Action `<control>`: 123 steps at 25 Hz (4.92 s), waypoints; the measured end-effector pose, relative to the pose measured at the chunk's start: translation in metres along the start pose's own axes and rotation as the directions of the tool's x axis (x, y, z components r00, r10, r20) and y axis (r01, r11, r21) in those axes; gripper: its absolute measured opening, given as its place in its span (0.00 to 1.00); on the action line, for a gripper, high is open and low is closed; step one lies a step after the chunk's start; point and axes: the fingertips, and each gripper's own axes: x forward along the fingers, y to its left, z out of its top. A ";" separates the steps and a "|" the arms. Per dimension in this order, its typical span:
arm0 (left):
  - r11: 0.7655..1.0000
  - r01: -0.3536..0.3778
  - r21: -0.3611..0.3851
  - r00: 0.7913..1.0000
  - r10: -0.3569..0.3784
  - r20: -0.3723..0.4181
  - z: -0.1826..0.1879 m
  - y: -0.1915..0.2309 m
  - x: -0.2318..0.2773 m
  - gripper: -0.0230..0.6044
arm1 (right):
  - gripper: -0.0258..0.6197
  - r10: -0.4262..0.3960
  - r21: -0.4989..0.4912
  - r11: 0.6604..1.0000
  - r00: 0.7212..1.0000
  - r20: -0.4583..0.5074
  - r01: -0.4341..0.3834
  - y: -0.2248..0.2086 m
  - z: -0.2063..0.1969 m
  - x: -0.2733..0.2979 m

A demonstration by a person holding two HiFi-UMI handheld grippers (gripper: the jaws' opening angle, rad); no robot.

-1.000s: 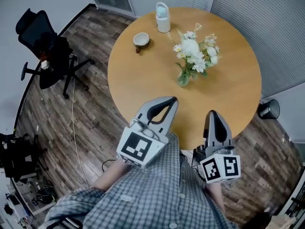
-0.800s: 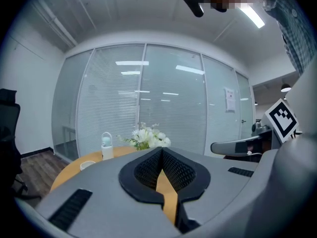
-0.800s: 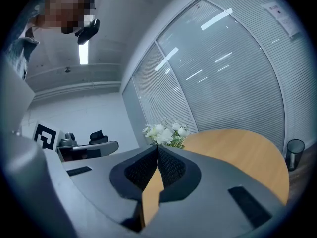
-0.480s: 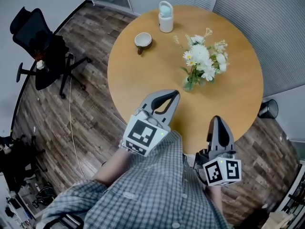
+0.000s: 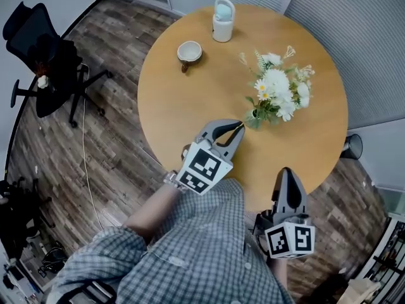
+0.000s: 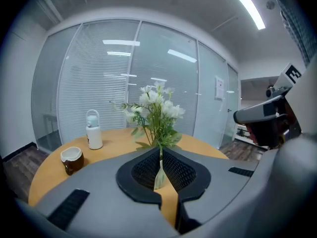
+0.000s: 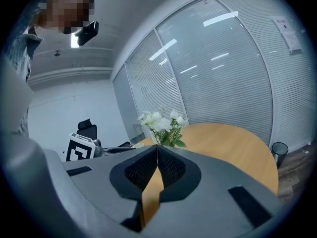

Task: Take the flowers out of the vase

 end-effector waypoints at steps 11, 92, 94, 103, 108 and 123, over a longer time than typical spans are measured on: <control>0.995 0.079 0.063 0.990 -0.071 -0.126 -0.048 0.009 0.050 0.24 | 0.06 -0.050 -0.001 0.999 0.998 -0.033 0.050 0.001 -0.005 0.008; 0.988 0.055 0.145 0.985 -0.030 -0.167 -0.088 0.002 0.117 0.41 | 0.13 0.059 -0.191 0.978 0.990 -0.127 -0.083 -0.006 -0.004 0.184; 0.988 0.056 0.146 0.985 -0.031 -0.167 -0.087 0.002 0.117 0.41 | 0.13 0.067 -0.197 0.977 0.993 -0.101 -0.086 -0.003 0.009 0.182; 0.986 0.056 0.156 0.985 -0.029 -0.169 -0.085 0.001 0.120 0.41 | 0.12 0.088 -0.207 0.975 0.995 0.042 -0.077 -0.002 0.075 0.170; 0.985 0.058 0.161 0.985 -0.031 -0.168 -0.085 -0.010 0.120 0.41 | 0.12 0.081 -0.197 0.979 0.987 0.140 -0.053 -0.013 0.112 0.142; 0.986 0.062 0.156 0.985 -0.035 -0.169 -0.086 0.003 0.118 0.41 | 0.12 -0.102 -0.135 0.987 0.992 -0.072 0.091 -0.076 0.059 0.144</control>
